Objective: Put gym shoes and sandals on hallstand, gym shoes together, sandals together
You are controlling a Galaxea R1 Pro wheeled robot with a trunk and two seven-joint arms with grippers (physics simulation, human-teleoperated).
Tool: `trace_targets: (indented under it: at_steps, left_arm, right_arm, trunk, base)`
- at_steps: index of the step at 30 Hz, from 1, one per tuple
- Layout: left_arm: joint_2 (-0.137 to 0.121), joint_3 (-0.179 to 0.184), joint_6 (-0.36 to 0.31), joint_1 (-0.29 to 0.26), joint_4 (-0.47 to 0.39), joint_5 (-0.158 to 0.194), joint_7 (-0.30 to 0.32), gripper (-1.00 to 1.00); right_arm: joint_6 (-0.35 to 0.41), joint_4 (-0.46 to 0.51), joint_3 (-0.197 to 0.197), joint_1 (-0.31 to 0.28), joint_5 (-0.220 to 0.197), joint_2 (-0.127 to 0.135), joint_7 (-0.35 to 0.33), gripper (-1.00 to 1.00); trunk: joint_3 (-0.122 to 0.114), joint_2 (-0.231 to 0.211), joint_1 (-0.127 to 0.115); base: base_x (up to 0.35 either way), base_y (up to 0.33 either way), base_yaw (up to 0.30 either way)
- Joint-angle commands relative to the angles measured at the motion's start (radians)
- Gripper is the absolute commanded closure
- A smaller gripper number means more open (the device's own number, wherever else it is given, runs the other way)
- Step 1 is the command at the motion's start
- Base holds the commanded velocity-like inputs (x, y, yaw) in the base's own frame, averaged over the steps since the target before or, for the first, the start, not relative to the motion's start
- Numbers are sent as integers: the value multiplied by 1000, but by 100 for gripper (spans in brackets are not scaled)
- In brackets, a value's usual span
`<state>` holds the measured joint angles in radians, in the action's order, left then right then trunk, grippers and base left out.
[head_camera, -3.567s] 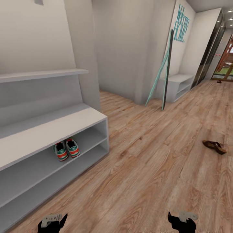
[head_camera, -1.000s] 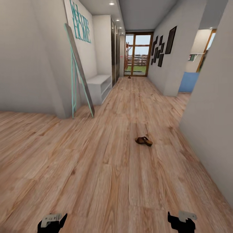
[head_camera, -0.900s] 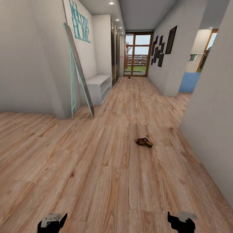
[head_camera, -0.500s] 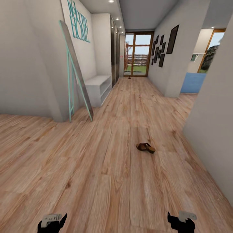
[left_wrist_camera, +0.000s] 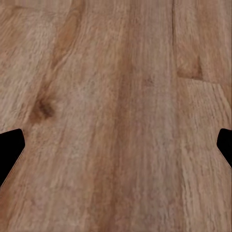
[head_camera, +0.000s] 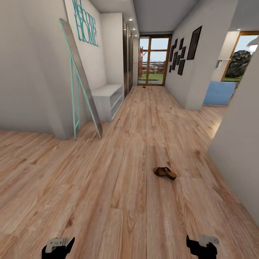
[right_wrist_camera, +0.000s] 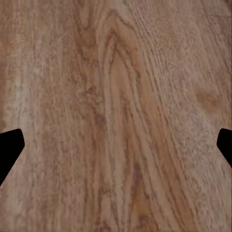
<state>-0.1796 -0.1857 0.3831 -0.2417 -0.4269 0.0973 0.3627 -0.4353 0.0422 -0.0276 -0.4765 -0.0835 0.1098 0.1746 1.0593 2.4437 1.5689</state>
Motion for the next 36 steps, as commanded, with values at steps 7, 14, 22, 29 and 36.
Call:
trace_targets:
  at_steps: [7, 14, 22, 29, 36]
  left_arm:
    - [0, -3, -1, -1, 2, 10, 10, -100]
    - [0, -3, -1, -1, 2, 10, 10, -100]
    - [0, -3, -1, -1, 2, 10, 10, -100]
    - [0, -3, -1, -1, 1, 10, 10, -100]
    - [0, -3, -1, -1, 1, 10, 10, -100]
  right_arm:
    - [-5, -1, 0, 0, -7, 2, -4, -100]
    - [-6, -1, 0, 7, -8, 2, -4, -100]
    - [-6, -1, 0, 8, -8, 2, -4, -100]
    - [-5, -1, 1, 9, -7, 2, -4, -100]
    - [-5, -1, 1, 9, -7, 1, -3, -100]
  trunk:
    - [1, 0, 0]
    - [1, 0, 0]
    - [1, 0, 0]
    - [1, 0, 0]
    - [1, 0, 0]
  base:
    - [337, 21, 0]
    - [337, 96, 0]
    - [337, 115, 0]
    - [337, 117, 0]
    - [337, 118, 0]
